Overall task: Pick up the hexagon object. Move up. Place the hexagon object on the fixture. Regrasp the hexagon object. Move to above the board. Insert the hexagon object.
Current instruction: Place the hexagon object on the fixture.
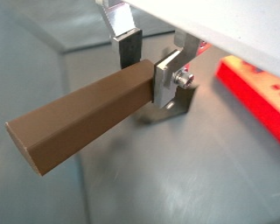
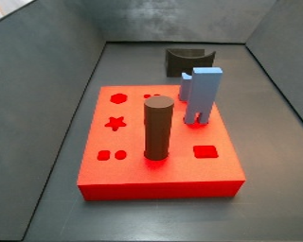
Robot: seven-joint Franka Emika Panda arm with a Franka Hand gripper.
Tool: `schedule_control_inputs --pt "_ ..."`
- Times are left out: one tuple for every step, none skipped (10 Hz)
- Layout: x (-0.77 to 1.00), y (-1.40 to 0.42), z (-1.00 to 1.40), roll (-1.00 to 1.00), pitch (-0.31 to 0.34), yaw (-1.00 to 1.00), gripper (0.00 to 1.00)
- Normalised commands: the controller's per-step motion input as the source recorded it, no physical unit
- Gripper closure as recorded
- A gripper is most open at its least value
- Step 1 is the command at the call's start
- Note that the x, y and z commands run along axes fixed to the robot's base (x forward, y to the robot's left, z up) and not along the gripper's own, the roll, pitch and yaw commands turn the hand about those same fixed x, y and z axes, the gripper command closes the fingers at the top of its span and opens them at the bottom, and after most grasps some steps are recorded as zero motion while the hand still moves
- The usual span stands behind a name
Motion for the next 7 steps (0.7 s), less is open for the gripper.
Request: schedule_control_inputs --pt "1.00 -0.93 0.44 0.22 0.090 -1.00 1.00" --pt "1.00 -0.87 0.41 0.24 0.132 -1.00 1.00" --pt "1.00 -0.80 0.38 0.25 0.191 -1.00 1.00" --pt "1.00 -0.70 0.34 0.21 0.221 -0.76 1.00" --pt "1.00 -0.57 0.28 0.14 0.238 -0.45 1.00" --pt "1.00 -0.48 0.24 0.12 0.242 -0.28 1.00" --pt "1.00 -0.39 0.19 0.10 0.230 -0.17 1.00"
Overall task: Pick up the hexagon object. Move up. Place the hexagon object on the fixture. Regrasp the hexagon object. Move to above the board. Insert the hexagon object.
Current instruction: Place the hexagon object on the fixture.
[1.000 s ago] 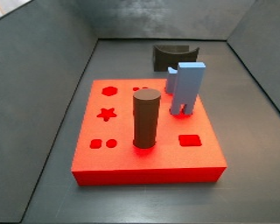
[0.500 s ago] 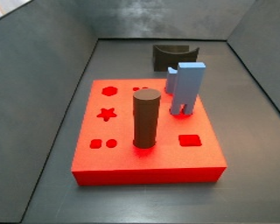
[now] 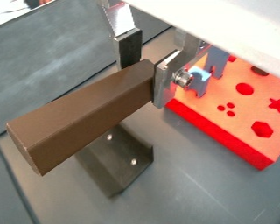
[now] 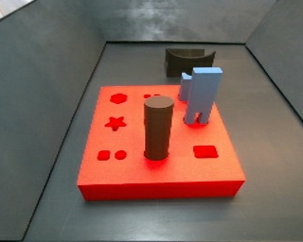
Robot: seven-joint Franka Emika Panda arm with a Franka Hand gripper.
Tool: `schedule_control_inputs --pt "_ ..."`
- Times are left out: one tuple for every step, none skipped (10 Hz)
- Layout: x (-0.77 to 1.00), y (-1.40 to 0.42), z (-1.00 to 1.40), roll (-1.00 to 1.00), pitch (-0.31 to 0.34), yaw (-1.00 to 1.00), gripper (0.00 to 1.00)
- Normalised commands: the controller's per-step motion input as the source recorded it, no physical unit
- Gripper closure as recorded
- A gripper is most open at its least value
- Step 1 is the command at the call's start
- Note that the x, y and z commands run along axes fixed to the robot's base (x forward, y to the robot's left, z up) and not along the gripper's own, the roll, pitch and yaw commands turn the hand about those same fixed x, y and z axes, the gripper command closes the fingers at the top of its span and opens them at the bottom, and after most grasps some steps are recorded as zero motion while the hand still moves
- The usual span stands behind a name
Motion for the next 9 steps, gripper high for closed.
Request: schedule_control_inputs --pt "1.00 -0.31 0.15 0.08 0.216 -0.09 1.00" --pt "1.00 -0.27 0.13 0.09 0.206 -0.06 1.00" --pt "1.00 -0.18 0.09 0.10 0.193 0.00 1.00" --pt "1.00 -0.14 0.07 0.10 0.188 0.01 1.00" --pt "1.00 -0.10 0.04 0.10 0.176 0.03 1.00" --pt "0.63 0.50 -1.00 -1.00 -0.003 -0.02 1.00" --pt "0.61 0.52 -1.00 -1.00 -0.011 -0.02 1.00" --pt "0.63 0.51 -1.00 -1.00 -0.016 -0.03 1.00" --pt "0.60 0.36 -0.86 -1.00 -0.013 -0.04 1.00"
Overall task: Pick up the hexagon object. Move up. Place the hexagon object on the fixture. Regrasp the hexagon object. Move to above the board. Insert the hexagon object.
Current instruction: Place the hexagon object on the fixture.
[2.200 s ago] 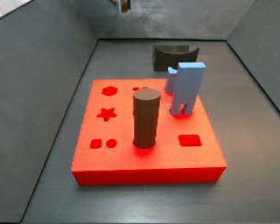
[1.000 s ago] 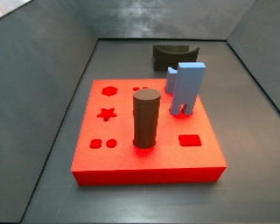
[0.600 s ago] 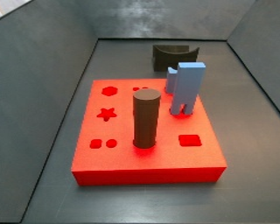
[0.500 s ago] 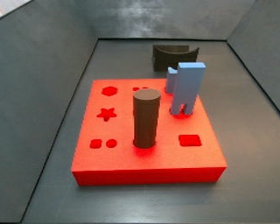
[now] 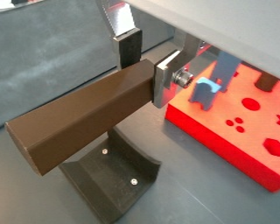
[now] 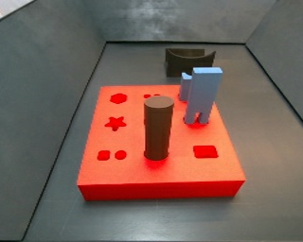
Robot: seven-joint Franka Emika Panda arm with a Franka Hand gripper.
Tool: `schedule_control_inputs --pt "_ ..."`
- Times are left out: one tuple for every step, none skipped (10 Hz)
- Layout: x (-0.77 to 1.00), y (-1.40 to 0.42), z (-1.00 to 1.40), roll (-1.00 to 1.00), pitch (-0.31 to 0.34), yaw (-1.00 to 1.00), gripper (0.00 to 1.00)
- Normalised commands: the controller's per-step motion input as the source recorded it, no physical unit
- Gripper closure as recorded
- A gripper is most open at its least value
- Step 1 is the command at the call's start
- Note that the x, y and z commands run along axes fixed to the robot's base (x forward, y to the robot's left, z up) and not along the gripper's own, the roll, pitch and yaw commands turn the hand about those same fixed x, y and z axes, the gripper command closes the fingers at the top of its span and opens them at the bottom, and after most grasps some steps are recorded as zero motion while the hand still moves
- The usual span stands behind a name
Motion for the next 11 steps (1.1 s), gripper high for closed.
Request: schedule_control_inputs --pt "0.45 0.15 -0.53 -1.00 -0.008 -0.04 1.00" --pt "0.34 0.08 -0.29 -1.00 -0.007 -0.04 1.00" --pt "0.22 0.06 -0.09 -1.00 -0.007 -0.05 1.00" --pt "0.07 0.05 -0.02 -1.00 0.020 -0.05 1.00" --pt "0.02 0.05 -0.02 -1.00 0.013 -0.06 1.00" --pt "0.04 0.04 -0.03 -1.00 0.021 -0.08 1.00" --pt "0.06 0.04 -0.02 -0.95 0.039 -0.08 1.00" --pt "0.08 0.05 -0.02 -0.72 0.061 -0.07 1.00" --pt "0.08 0.05 -0.02 -0.49 0.068 -0.07 1.00" --pt "0.07 0.05 -0.01 -0.32 0.060 -0.08 1.00" --pt "0.06 0.03 -0.01 -0.21 0.045 -0.08 1.00"
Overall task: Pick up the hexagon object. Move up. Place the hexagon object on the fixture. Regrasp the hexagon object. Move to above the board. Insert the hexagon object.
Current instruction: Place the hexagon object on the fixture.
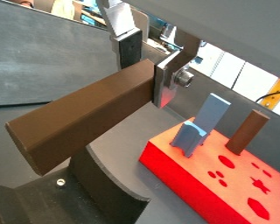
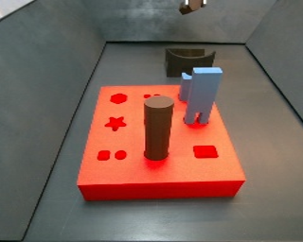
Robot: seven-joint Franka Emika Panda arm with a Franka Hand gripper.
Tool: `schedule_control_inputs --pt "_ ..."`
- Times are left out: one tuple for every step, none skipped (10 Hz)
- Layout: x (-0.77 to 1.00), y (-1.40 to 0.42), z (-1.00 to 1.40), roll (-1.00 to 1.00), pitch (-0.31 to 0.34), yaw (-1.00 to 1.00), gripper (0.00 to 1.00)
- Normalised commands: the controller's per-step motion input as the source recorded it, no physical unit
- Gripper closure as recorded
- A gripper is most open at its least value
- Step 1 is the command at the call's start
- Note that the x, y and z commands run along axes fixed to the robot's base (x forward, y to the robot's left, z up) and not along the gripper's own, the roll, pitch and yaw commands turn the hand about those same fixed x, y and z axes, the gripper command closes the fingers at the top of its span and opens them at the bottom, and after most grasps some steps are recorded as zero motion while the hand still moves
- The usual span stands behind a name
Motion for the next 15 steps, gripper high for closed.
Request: schedule_control_inputs --pt "0.12 0.13 -1.00 -1.00 0.283 -0.04 1.00" --pt "0.13 0.14 -1.00 -1.00 0.278 -0.06 1.00" --pt "0.14 0.14 -1.00 -0.99 0.303 -0.12 1.00" --pt "0.15 0.14 -1.00 -0.84 0.275 -0.17 1.00" --pt "0.15 0.14 -1.00 -0.68 0.223 -0.21 1.00" --pt "0.16 0.14 -1.00 -0.45 0.141 -0.25 1.00" --pt "0.17 0.14 -1.00 -0.28 0.089 -0.26 1.00" --pt "0.18 0.13 -1.00 -0.18 0.040 -0.25 1.00" --pt "0.15 0.13 -0.82 -0.11 -0.006 -0.23 1.00" --pt "0.10 0.21 -0.71 -0.05 -0.058 -0.21 1.00" --pt "0.10 0.22 -0.69 -0.05 -0.064 -0.20 1.00" --pt "0.10 0.24 -0.68 -0.05 -0.074 -0.19 1.00" --pt "0.10 0.25 -0.68 -0.05 -0.076 -0.19 1.00" --pt "0.11 0.26 -0.63 -0.04 -0.085 -0.16 1.00" --pt "0.11 0.27 -0.62 -0.04 -0.089 -0.12 1.00"
